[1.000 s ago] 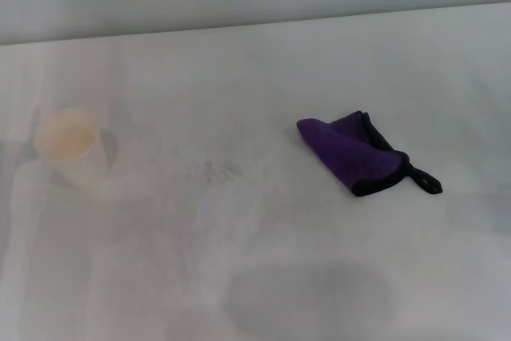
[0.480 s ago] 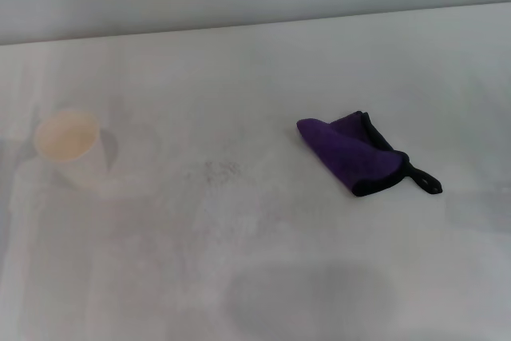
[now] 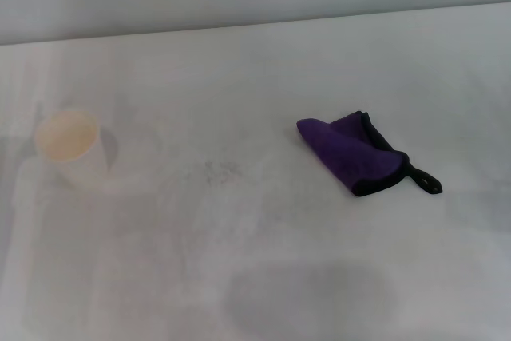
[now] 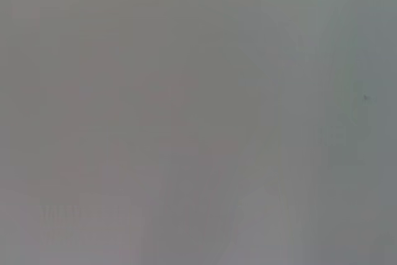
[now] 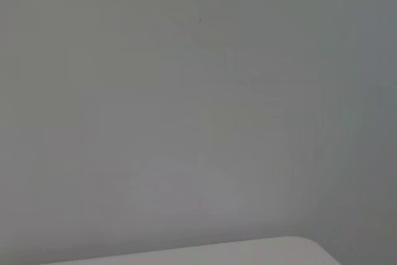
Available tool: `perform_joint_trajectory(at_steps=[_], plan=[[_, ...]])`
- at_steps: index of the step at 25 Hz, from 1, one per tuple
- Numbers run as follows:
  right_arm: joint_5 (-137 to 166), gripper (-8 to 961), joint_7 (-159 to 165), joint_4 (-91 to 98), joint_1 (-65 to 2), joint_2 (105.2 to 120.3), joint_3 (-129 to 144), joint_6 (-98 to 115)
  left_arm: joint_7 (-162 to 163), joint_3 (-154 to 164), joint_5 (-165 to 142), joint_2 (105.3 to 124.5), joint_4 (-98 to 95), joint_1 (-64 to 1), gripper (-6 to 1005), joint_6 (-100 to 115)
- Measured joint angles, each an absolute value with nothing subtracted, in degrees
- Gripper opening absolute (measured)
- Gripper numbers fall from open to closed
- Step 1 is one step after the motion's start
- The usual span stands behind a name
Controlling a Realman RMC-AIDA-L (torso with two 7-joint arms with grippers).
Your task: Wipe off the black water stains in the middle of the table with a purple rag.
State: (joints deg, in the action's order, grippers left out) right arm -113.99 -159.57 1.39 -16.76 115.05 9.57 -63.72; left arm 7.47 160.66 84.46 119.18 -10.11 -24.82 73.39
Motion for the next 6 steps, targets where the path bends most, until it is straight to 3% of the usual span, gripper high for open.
perform_joint_trajectory(at_steps=[6], plan=[[-114.00,876,-159.46,1.34,-16.79,115.13,9.57,-63.73,7.47,160.66,84.46,119.18,-10.11,-24.87,862,73.39]])
